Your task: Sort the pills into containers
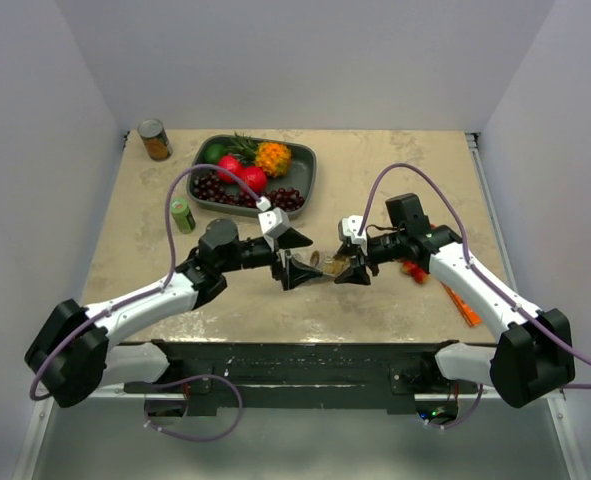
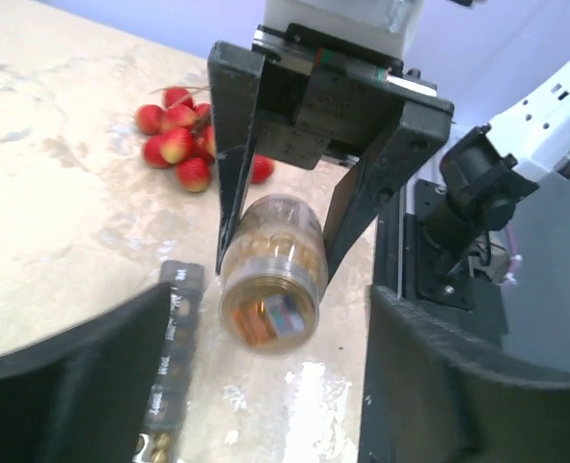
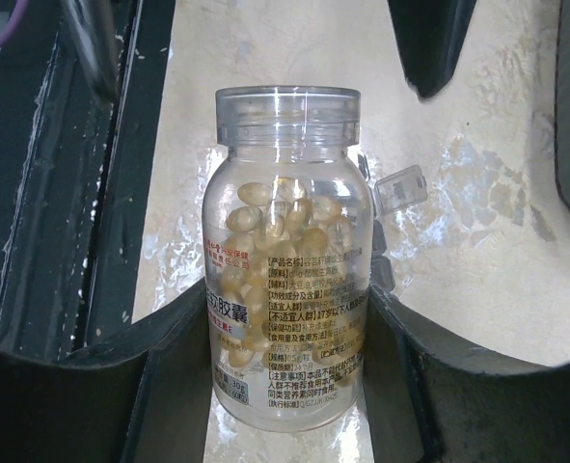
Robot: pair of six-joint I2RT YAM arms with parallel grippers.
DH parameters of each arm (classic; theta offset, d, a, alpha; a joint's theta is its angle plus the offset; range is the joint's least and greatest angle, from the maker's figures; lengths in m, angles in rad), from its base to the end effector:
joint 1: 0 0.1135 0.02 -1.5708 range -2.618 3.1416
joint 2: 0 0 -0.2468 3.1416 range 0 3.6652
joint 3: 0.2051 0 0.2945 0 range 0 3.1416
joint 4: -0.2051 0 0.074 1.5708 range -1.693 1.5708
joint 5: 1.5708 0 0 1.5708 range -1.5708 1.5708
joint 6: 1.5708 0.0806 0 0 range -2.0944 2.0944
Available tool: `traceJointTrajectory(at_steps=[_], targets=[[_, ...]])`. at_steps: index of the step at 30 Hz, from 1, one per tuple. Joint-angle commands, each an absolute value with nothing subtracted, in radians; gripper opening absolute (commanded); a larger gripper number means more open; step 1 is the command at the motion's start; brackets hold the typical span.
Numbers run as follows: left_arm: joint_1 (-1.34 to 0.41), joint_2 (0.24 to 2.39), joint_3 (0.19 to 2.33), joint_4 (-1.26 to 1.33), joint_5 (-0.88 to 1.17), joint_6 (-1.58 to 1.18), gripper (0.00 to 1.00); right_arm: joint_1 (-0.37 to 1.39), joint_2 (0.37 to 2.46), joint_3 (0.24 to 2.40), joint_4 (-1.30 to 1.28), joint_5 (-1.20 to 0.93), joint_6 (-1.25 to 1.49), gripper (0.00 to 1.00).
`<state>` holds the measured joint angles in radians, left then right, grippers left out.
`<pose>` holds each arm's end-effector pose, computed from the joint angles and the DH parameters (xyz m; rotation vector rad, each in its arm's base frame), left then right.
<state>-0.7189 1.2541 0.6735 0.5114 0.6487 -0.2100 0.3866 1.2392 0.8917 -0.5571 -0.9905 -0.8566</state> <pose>0.2351 -0.2704 0.2305 0.9416 1.5069 -1.2183 0.2563 0.1771 0.2121 -1.5558 1.4920 0.9424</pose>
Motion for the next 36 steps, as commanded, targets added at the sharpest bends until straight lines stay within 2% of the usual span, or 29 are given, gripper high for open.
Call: traceJointTrajectory(at_steps=[1,3,8,12,16,23,28,36], targets=[[-0.704,1.097,0.579,0.741,0.485,-0.395,0.99,0.387,1.226,0.920,-0.509,-1.039,-0.859,0.00],[-0.698,1.025,0.562,0.736,0.459,-0.431,0.99,0.387,1.227,0.922,-0.511,-1.042,-0.861,0.00],[-0.680,0.922,0.606,0.377,0.243,-0.685,1.00,0.388,1.227,0.920,-0.511,-1.037,-0.859,0.00],[-0.660,0.962,0.606,0.353,0.351,-0.934,0.99,0.388,1.230,0.920,-0.506,-1.035,-0.856,0.00],[-0.661,0.989,0.540,0.500,0.431,-1.101,0.98,0.387,1.227,0.919,-0.505,-1.032,-0.854,0.00],[-0.715,1.020,0.578,0.454,0.361,-1.109,0.98,0.385,1.229,0.919,-0.506,-1.031,-0.853,0.00],[-0.807,1.083,0.709,0.243,0.224,-1.078,0.98,0.385,1.229,0.920,-0.506,-1.029,-0.856,0.00],[-0.830,1.108,0.755,0.227,0.164,-1.074,0.96,0.383,1.230,0.920,-0.511,-1.026,-0.861,0.00]])
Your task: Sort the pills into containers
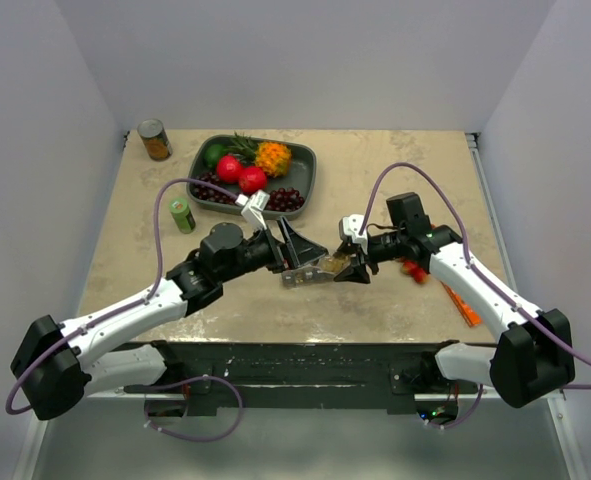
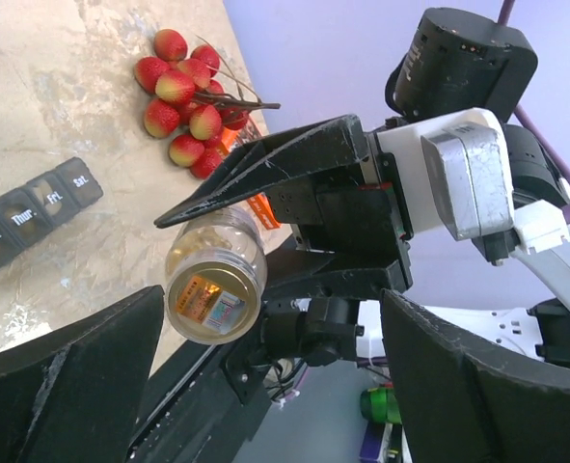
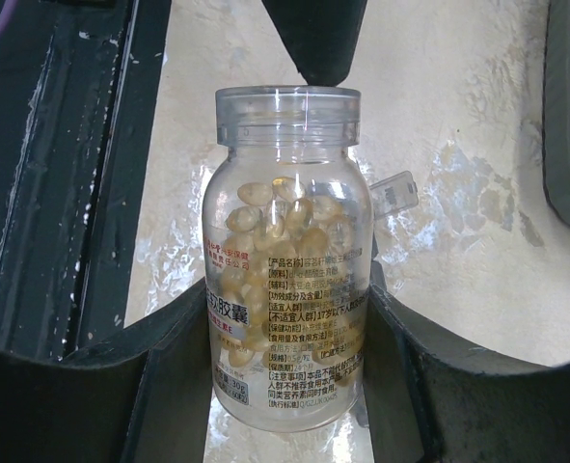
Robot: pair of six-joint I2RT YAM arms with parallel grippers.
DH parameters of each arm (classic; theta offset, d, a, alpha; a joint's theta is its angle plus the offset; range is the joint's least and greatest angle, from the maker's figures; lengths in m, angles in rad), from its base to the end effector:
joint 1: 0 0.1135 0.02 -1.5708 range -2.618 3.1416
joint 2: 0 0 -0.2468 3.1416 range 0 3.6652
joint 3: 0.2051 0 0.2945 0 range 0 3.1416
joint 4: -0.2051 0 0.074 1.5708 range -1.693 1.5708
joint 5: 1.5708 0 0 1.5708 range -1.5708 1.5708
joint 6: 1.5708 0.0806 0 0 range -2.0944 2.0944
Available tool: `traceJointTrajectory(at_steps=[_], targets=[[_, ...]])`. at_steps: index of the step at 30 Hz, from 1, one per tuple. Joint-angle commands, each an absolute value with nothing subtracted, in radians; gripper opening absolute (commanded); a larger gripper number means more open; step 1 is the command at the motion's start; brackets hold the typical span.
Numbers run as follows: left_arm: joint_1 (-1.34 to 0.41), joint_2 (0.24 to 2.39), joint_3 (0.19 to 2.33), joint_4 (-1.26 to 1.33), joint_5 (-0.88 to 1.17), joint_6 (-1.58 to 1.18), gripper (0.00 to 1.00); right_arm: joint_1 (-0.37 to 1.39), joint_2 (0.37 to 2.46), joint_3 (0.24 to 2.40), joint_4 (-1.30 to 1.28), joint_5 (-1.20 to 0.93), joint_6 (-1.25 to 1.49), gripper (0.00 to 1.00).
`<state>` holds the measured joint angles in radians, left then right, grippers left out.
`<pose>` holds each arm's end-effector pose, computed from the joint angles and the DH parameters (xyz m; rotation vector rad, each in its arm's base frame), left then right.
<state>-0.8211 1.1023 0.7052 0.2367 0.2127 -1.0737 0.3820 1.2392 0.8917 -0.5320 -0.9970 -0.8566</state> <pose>0.2250 -0.2666 0.2531 -0.0716 2.0063 -1.5063 0.2589 0.1770 0.2143 -1.5507 1.4678 0.9313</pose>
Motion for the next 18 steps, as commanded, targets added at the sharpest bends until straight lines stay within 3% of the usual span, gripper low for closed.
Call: traceJointTrajectory(at_steps=[1,11,18], targets=[[-0.830,1.109,0.755,0.227,0.166,-1.074,0.96,0.383,1.230,0.920,-0.509,-1.026,-0.861,0.00],[-0.838,1.161,0.796,0.233,0.167,-1.077,0.95,0.382,1.233,0.920,-0.511,-1.028,-0.862,0.00],[-0.854,1.213,0.845,0.173,0.146,-1.062,0.88,0.383,1.232,0.920,-0.511,-1.026,-0.862,0.00]])
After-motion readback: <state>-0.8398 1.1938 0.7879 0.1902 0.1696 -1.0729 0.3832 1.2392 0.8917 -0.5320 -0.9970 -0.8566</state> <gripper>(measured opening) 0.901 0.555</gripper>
